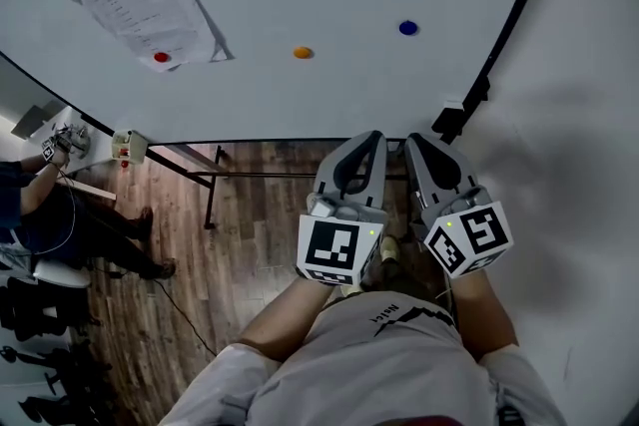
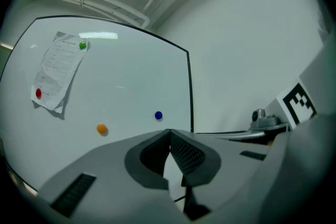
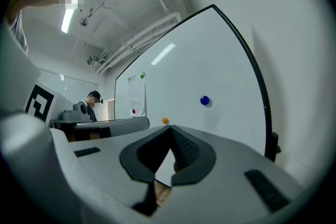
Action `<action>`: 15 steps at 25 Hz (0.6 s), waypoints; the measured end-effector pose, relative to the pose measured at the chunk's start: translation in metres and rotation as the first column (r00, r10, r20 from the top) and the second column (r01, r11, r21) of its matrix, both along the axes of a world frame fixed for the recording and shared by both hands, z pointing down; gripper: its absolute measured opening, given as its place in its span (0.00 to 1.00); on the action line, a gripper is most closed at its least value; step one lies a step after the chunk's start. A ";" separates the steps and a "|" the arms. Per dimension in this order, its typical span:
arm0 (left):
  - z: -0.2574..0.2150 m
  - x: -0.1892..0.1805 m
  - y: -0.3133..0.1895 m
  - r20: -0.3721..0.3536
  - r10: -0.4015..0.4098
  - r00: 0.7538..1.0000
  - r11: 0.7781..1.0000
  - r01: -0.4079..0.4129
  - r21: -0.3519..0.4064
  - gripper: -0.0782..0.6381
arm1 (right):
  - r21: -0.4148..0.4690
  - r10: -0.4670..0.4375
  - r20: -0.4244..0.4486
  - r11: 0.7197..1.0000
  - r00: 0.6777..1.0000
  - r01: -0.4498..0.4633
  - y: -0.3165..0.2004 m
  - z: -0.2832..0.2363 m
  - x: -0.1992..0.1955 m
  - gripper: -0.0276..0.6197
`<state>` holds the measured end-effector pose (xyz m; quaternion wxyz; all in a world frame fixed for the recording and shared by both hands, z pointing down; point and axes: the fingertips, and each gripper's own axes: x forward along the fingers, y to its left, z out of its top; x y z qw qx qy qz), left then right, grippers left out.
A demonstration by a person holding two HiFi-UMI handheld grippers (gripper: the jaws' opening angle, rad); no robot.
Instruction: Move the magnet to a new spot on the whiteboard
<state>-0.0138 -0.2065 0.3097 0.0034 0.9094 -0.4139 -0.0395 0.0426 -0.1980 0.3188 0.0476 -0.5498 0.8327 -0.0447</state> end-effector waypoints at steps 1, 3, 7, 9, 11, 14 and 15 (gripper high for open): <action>-0.001 -0.002 0.002 -0.001 -0.003 1.000 1.000 0.003 0.003 0.13 | 0.001 -0.003 -0.002 1.000 1.000 0.003 0.001 -0.001 -0.002 0.06; -0.002 -0.007 0.004 -0.002 -0.013 1.000 1.000 0.013 0.005 0.13 | 0.004 -0.011 -0.006 1.000 1.000 0.011 0.004 -0.002 -0.007 0.06; -0.001 -0.017 0.008 -0.006 -0.035 0.999 0.999 0.035 0.005 0.13 | 0.008 -0.026 -0.009 1.000 1.000 0.026 0.007 -0.001 -0.016 0.06; -0.001 -0.022 0.010 -0.005 -0.046 0.999 0.999 0.046 0.005 0.13 | 0.010 -0.033 -0.013 0.999 0.999 0.034 0.008 -0.001 -0.020 0.06; 0.000 -0.025 0.011 -0.006 -0.054 0.999 0.999 0.054 0.006 0.13 | 0.011 -0.039 -0.023 0.999 0.999 0.040 0.009 -0.002 -0.024 0.06; 0.001 -0.029 0.011 -0.006 -0.060 0.998 0.998 0.060 0.006 0.13 | 0.011 -0.045 -0.027 0.999 0.999 0.046 0.009 -0.002 -0.028 0.06; 0.001 -0.030 0.011 -0.006 -0.062 0.998 0.998 0.062 0.007 0.13 | 0.011 -0.047 -0.026 0.999 0.999 0.047 0.009 -0.002 -0.029 0.06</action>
